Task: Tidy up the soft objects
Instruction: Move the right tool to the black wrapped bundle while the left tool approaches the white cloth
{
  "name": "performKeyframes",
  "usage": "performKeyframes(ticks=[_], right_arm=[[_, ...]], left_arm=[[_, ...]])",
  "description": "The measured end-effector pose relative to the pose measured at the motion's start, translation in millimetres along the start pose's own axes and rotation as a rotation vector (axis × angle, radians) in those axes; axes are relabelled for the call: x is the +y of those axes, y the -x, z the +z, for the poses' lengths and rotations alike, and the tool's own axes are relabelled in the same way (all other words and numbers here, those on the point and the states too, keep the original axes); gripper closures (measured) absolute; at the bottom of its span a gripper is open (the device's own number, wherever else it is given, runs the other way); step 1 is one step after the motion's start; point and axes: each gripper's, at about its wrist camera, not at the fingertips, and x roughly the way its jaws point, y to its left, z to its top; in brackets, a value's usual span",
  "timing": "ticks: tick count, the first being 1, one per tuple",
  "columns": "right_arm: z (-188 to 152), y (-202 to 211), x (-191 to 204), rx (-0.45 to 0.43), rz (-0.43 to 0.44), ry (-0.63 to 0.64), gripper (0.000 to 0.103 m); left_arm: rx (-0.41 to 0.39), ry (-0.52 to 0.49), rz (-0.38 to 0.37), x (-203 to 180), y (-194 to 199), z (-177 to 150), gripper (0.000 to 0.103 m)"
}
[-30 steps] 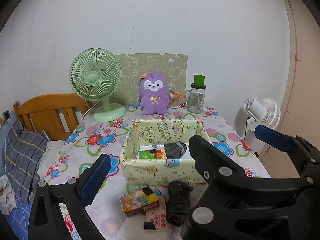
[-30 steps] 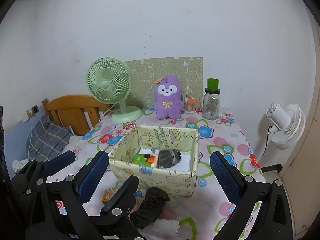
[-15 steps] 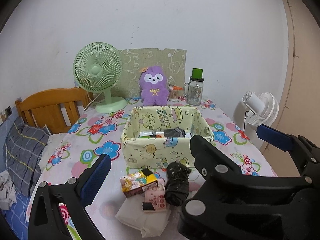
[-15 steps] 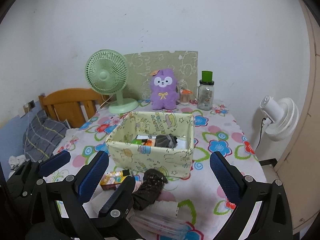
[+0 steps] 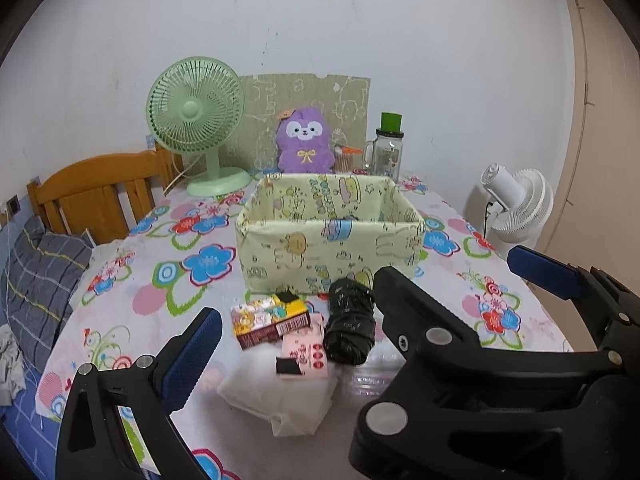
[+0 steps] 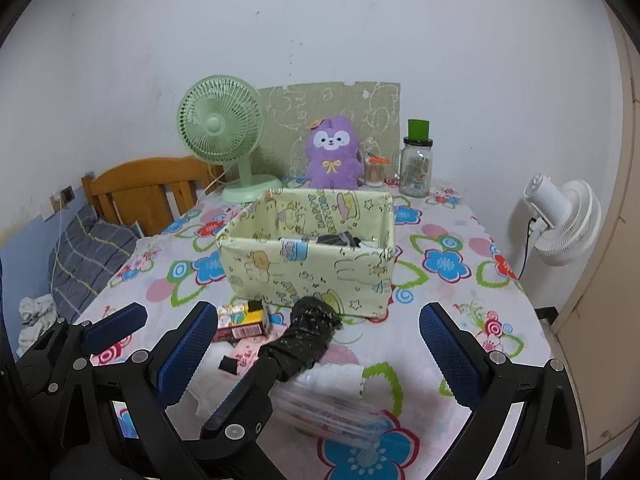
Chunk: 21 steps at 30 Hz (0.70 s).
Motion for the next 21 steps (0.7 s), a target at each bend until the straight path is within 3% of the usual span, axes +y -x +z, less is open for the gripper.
performKeyframes(ticks=[21], right_arm=[[-45.2, -29.1, 2.6, 0.079, 0.019, 0.003, 0.002]], left_arm=[[0.100, 0.012, 0.001, 12.6, -31.4, -43.5, 0.005]])
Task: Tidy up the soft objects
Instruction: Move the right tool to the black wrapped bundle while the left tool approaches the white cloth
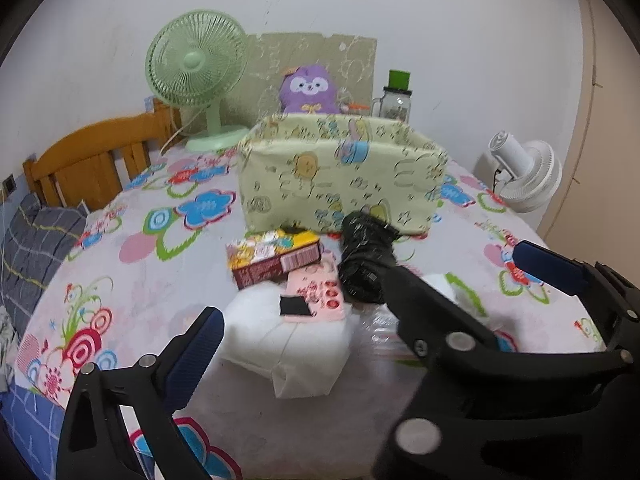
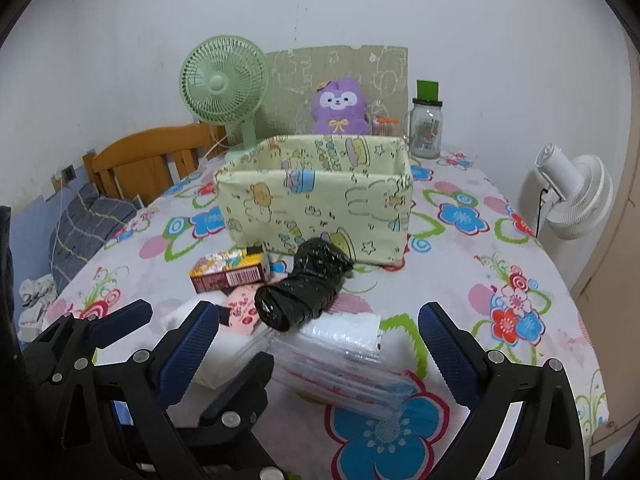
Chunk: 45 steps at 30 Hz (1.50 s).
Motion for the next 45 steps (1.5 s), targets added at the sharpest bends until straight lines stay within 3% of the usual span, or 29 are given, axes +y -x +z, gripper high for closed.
performKeyframes(ticks=[11, 26, 39, 45], right_arm=[[-12.3, -20.8, 3.8, 0.056, 0.004, -0.001, 0.002], [-20.8, -32.0, 6.0, 0.103, -0.005, 0.005, 0.002], [-25.2, -51.0, -14.4, 0.156, -0.029, -0.063, 0.002], [-27.6, -55.8, -12.8, 0.161, -0.012, -0.081, 0.010]], left_arm=[[0.063, 0.037, 0.021, 15.8, -22.7, -13.5, 0.012], [0.069, 0.018, 0.082, 14.0, -20.8, -24.8, 0.046], [0.069, 0.004, 0.113, 10.0, -28.1, -23.8, 0.048], [0.067, -0.014, 0.117, 8.7, -26.4, -25.3, 0.053]])
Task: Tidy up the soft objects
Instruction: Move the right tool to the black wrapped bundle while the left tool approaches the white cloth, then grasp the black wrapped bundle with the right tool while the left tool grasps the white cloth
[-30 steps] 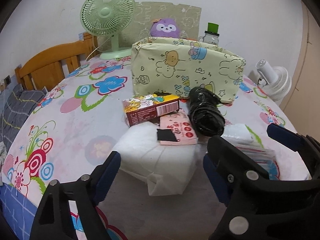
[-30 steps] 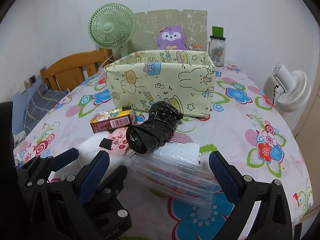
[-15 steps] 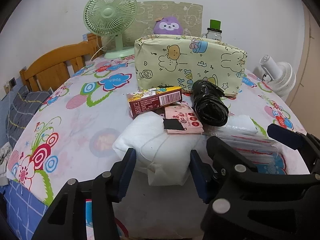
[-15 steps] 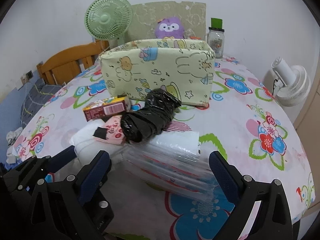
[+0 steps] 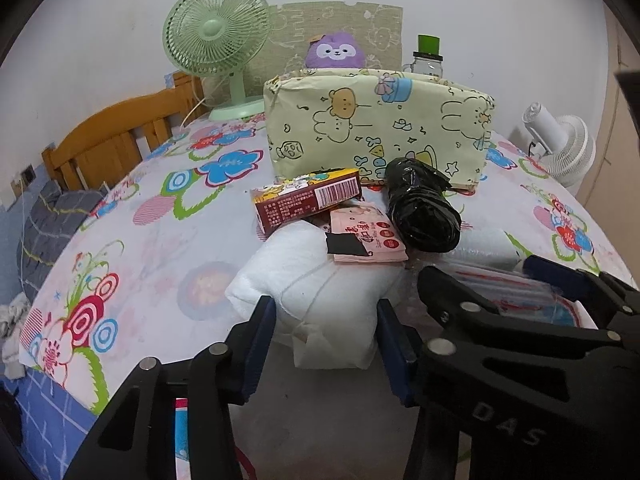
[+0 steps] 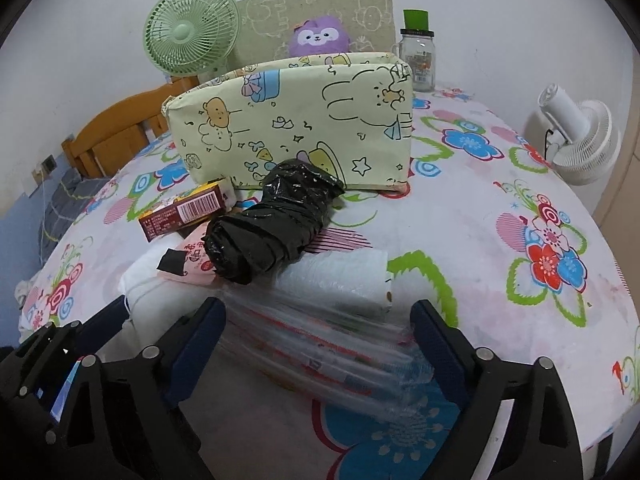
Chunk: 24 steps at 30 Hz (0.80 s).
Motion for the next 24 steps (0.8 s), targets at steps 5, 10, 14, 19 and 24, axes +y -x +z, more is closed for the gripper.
performKeyframes(ticks=[5, 10, 14, 19, 24], right_arm=[[-1.5, 1.5, 3.4, -0.009, 0.006, -0.001, 0.020], [-1.4, 6.4, 2.9, -0.016, 0.008, -0.011, 0.028], [-1.2, 10.9, 4.0, -0.019, 0.017, -0.016, 0.032], [0.3, 18.4, 8.5, -0.036, 0.025, -0.008, 0.034], [2.4, 20.9, 12.2, -0.037, 0.018, 0.004, 0.034]], left_arm=[[-0.001, -0.005, 0.003, -1.0, 1.0, -0.2, 0.057], [-0.004, 0.010, -0.006, 2.2, 3.8, -0.1, 0.062], [-0.013, 0.027, -0.015, 5.0, 9.6, -0.7, 0.065], [-0.030, 0.037, -0.014, 7.2, 19.4, -1.3, 0.068], [-0.029, 0.045, -0.014, 9.8, 22.4, -0.4, 0.068]])
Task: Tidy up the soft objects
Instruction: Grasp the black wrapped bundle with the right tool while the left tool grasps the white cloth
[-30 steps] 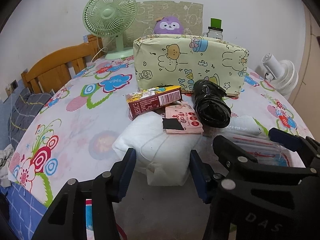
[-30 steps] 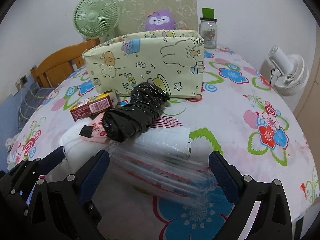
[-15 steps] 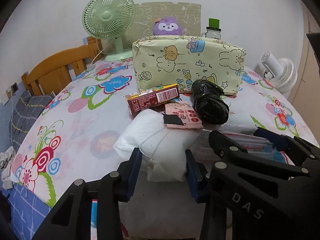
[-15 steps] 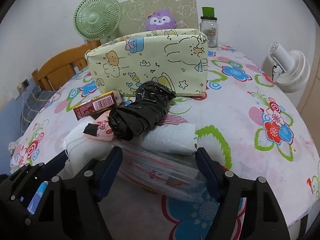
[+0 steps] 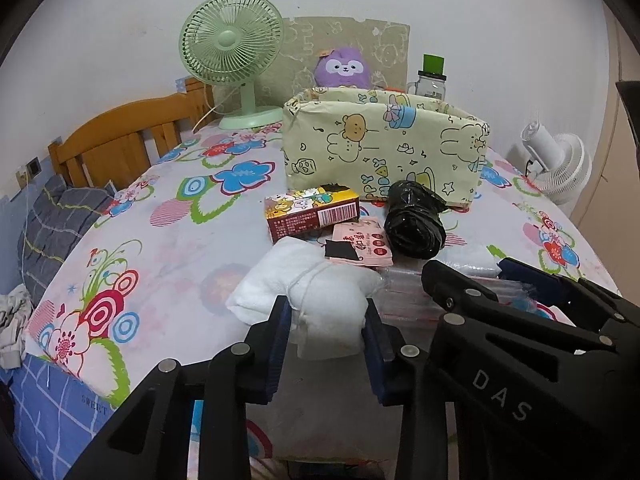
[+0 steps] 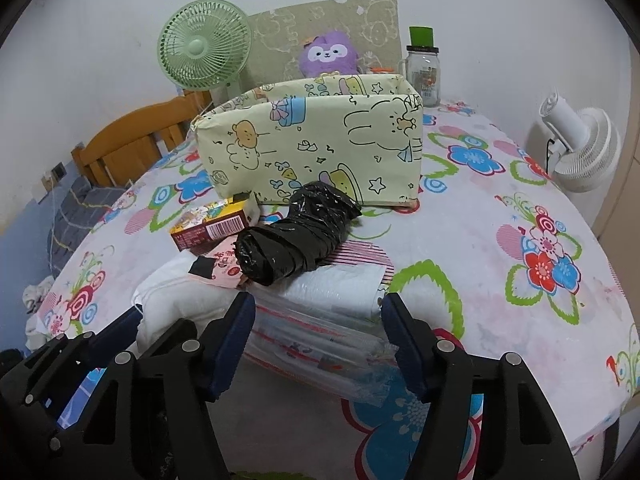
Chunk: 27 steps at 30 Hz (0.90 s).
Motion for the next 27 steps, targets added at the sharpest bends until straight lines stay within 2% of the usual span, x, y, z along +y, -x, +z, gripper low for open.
performKeyframes(ticks=[4, 8, 13, 21, 27], right_arm=[[1.6, -1.9, -1.3, 0.012, 0.002, -0.001, 0.033], [6.3, -3.3, -0.3, 0.009, -0.005, 0.004, 0.029], [12.8, -5.9, 1.3, 0.004, 0.011, 0.005, 0.024], [25.6, -18.2, 8.8, 0.006, 0.022, 0.015, 0.016], [32.9, -34.8, 6.7, 0.024, 0.032, -0.004, 0.016]], left_arm=[[0.010, 0.011, -0.010, 2.5, -1.8, 0.8, 0.060], [0.007, 0.000, -0.008, 2.9, -3.9, 2.3, 0.031], [0.019, -0.010, 0.012, 5.3, -12.6, 4.3, 0.027], [0.023, -0.001, 0.017, 15.9, -27.5, 15.0, 0.015], [0.031, -0.001, 0.003, 17.2, -40.0, 20.8, 0.015]])
